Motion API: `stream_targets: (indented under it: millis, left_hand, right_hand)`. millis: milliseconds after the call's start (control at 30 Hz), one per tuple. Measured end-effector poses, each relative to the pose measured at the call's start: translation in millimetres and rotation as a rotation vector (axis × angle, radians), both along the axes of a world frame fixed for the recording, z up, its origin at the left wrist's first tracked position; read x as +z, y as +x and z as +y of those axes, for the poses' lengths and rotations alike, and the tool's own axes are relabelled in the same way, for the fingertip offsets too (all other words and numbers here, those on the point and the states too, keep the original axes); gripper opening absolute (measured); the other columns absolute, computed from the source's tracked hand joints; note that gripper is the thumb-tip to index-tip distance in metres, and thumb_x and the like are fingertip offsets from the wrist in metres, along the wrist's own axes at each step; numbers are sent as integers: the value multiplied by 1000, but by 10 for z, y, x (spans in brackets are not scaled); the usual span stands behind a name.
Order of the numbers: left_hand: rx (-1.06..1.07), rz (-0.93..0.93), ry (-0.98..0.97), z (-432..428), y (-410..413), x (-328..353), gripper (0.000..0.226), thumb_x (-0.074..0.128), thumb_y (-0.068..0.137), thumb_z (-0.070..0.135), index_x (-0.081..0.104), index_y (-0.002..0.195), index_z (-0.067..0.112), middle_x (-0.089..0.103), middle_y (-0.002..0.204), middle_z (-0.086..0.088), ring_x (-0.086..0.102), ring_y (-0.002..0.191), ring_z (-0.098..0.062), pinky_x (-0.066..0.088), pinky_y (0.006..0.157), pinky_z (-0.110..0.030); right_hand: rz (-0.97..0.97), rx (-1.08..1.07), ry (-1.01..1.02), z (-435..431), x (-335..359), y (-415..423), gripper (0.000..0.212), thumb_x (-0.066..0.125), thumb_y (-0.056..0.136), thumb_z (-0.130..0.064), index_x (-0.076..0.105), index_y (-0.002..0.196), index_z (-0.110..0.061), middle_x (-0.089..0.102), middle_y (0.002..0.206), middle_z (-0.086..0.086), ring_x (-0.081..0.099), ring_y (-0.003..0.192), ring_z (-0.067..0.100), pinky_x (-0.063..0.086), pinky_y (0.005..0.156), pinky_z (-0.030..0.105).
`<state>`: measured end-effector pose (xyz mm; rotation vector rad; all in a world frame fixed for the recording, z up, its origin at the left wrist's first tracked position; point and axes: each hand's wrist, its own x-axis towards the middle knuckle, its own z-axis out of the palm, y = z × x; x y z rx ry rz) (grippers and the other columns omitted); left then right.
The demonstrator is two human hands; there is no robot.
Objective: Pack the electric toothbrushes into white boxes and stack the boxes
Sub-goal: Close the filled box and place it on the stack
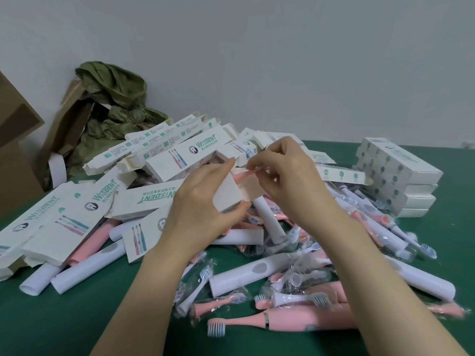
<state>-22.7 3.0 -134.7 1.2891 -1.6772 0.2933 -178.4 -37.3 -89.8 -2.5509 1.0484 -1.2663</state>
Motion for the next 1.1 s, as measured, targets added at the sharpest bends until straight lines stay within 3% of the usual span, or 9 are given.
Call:
stream_targets:
  millis: [133,267,367,433,567,733,833,1000,1100]
  left_hand:
    - [2,21,-20,10,-21,22,64,75,69,20,57,129,7,63,115,-7,52,107,-15,37,92,-19]
    - [17,11,-34,18,-23,34,64,80,69,18,57,128,6,64,114,-8,52,106,-15,37,91,-21]
    - [29,22,-27,28,-20,36,64,78,69,21,57,128,7,64,115,-6,56,108,-20,39,93,-22]
    - [33,25,-13,34,-32,35,64,72,68,25,57,129,9,64,116,-5,57,109,-21,42,93,-26]
    - [42,-4,18,7,-35,25,63,69,66,21,60,126,5,65,117,-9,55,109,-18,38,94,-21]
    - [12,-16,9,6,-22,3,62,70,69,23,59,126,5,64,115,-8,50,108,-12,34,94,-16]
    - [25,-45,-14,-2,-6,-4,62,70,67,21,59,125,4,65,113,-10,49,106,-11,32,93,-13]
    - [21,-35,-14,-10,5,-11,66,74,68,27,57,128,5,64,114,-10,48,107,-12,30,93,-13]
    - [13,-28,9,-7,48,-10,78,83,66,33,53,133,8,61,119,-8,46,110,-10,27,95,-12]
  right_hand:
    - [-252,-12,132,36,-39,122,35,74,80,-12,63,112,-22,56,79,-10,53,68,-2,43,72,10]
    - [-554,-22,340,47,-63,113,21,73,79,-13,62,94,-22,67,87,-11,66,73,0,56,75,30]
    - [-567,25,320,79,-132,202,13,70,82,-8,65,82,-21,69,84,-8,68,77,9,56,77,35]
    - [-534,33,250,83,-190,257,10,69,83,-5,71,82,-16,68,83,-6,64,77,5,52,77,24]
    - [-199,42,155,66,-294,317,22,55,89,0,73,101,-6,50,99,0,43,85,4,32,77,-1]
    - [-162,26,186,27,-264,260,30,49,90,2,71,104,-13,38,97,1,40,82,0,32,72,3]
    - [-39,78,190,15,-304,262,41,43,83,11,71,104,-11,39,95,2,39,89,14,31,72,9]
    - [-368,-103,238,-39,-336,225,30,54,84,-3,65,104,-22,52,102,-1,50,91,10,39,79,21]
    - [-549,-73,452,-72,-327,156,28,57,86,-12,59,112,-19,62,89,-4,58,72,2,49,66,18]
